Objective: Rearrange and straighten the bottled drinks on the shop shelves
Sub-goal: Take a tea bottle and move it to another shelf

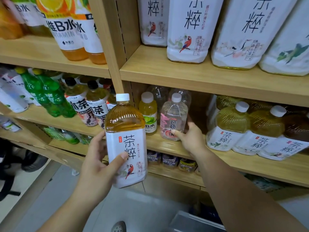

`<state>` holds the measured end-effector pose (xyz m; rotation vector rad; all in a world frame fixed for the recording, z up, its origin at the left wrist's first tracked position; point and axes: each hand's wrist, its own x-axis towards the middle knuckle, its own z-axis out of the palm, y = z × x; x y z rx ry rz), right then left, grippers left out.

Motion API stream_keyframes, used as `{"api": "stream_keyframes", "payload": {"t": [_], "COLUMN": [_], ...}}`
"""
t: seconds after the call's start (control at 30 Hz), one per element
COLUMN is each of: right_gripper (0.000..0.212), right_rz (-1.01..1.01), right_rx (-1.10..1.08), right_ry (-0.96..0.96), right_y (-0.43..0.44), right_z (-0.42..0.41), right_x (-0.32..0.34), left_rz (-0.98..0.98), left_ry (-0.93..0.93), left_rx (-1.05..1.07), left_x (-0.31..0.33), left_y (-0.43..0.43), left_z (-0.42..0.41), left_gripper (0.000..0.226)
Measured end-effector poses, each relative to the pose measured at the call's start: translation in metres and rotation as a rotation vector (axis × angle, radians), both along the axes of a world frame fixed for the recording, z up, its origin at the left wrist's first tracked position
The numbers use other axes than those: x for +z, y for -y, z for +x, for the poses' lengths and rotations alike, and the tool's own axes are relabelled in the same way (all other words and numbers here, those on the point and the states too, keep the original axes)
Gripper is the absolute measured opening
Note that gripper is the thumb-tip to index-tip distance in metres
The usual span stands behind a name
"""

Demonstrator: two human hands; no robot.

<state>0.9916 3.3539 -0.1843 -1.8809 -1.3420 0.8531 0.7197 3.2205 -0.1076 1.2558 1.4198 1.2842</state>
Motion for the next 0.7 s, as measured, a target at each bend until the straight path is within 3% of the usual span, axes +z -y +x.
{"api": "stream_keyframes", "payload": {"t": [0.2,0.3,0.37,0.53,0.7], "right_gripper": [0.059,0.096,0.104,0.052,0.034], "right_rz": [-0.014,-0.016,0.012,0.114,0.112], "right_rx": [-0.002,-0.021,-0.041,-0.002,0.171], "right_ry": [0.032,0.055,0.020,-0.235,-0.513], "right_y": [0.002,0.013,0.030,0.091,0.139], "right_z": [-0.002,-0.001,0.002,0.012,0.041], "right_x": [-0.002,0.006,0.015,0.056,0.090], "left_rz": [-0.014,-0.017,-0.028,-0.045,-0.022], "left_ry": [0.033,0.032,0.035,0.032,-0.006], "left_rx": [-0.043,-0.090,-0.134,-0.278,-0.434], "left_x": [0.003,0.004,0.003,0.008,0.017], "left_y": [-0.006,-0.007,-0.008,-0.010,-0.010], "left_z": [-0.001,0.002,0.008,0.043,0.095], "left_gripper": [0.073,0.073,0.075,0.071,0.072]}}
